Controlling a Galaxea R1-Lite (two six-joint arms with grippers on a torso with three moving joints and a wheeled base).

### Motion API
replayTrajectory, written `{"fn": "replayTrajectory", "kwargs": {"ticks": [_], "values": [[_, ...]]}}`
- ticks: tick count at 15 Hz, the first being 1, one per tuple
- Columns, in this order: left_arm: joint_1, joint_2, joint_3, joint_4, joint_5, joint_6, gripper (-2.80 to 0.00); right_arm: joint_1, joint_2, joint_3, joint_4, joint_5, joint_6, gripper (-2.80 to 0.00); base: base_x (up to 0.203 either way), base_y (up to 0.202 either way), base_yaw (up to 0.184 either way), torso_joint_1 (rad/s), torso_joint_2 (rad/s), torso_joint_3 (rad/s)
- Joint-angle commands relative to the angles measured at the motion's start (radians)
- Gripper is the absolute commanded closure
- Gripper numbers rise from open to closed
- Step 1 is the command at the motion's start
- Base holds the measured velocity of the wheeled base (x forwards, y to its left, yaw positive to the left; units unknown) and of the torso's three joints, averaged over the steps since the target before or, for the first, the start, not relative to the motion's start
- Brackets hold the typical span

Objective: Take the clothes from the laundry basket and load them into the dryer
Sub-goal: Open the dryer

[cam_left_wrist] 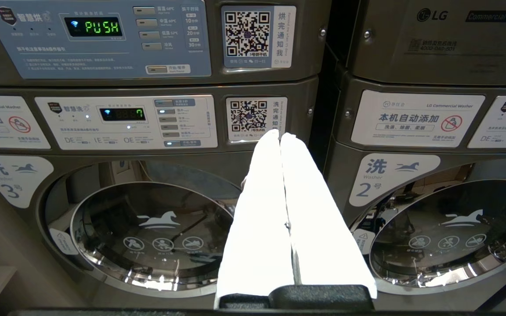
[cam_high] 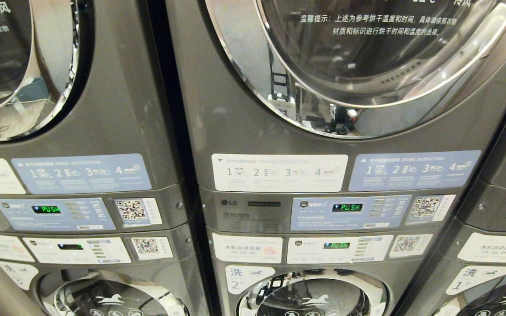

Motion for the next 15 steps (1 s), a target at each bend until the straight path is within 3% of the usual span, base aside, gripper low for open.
{"fn": "replayTrajectory", "kwargs": {"ticks": [1, 3, 5, 6, 8, 11, 15], "values": [[0.0, 0.0, 0.0, 0.0, 0.0, 0.0, 0.0, 0.001, -0.002, 0.0, 0.0, 0.003, -0.011, 0.0, 0.0, 0.0, 0.0, 0.0, 0.0, 0.0], [0.0, 0.0, 0.0, 0.0, 0.0, 0.0, 0.0, 0.0, -0.002, -0.014, 0.002, 0.017, -0.051, 0.0, 0.0, 0.0, 0.0, 0.0, 0.0, 0.0], [0.001, 0.0, 0.0, 0.0, 0.0, 0.0, 0.0, 0.0, 0.032, -0.141, 0.006, 0.056, -0.014, 0.0, 0.0, 0.0, 0.0, 0.0, 0.0, 0.0], [0.0, 0.0, 0.0, -0.002, -0.001, -0.005, 0.0, 0.0, 0.096, -0.216, 0.009, 0.111, 0.008, 0.0, 0.0, 0.0, 0.0, 0.0, 0.0, 0.0], [0.0, 0.0, 0.0, -0.003, -0.003, -0.007, 0.0, 0.0, 0.302, -0.361, 0.011, 0.229, 0.041, -2.8, 0.0, 0.0, 0.0, 0.0, 0.0, 0.0], [0.0, 0.0, 0.0, -0.003, -0.001, -0.008, 0.0, 0.003, 0.657, -0.585, 0.004, 0.419, 0.081, -2.8, 0.0, 0.0, 0.0, 0.0, 0.0, 0.0], [0.0, 0.0, 0.0, -0.003, -0.003, -0.008, 0.0, 0.052, 1.109, -1.011, -0.005, 0.741, 0.162, -2.8, 0.0, 0.0, 0.0, 0.0, 0.0, 0.0]]}}
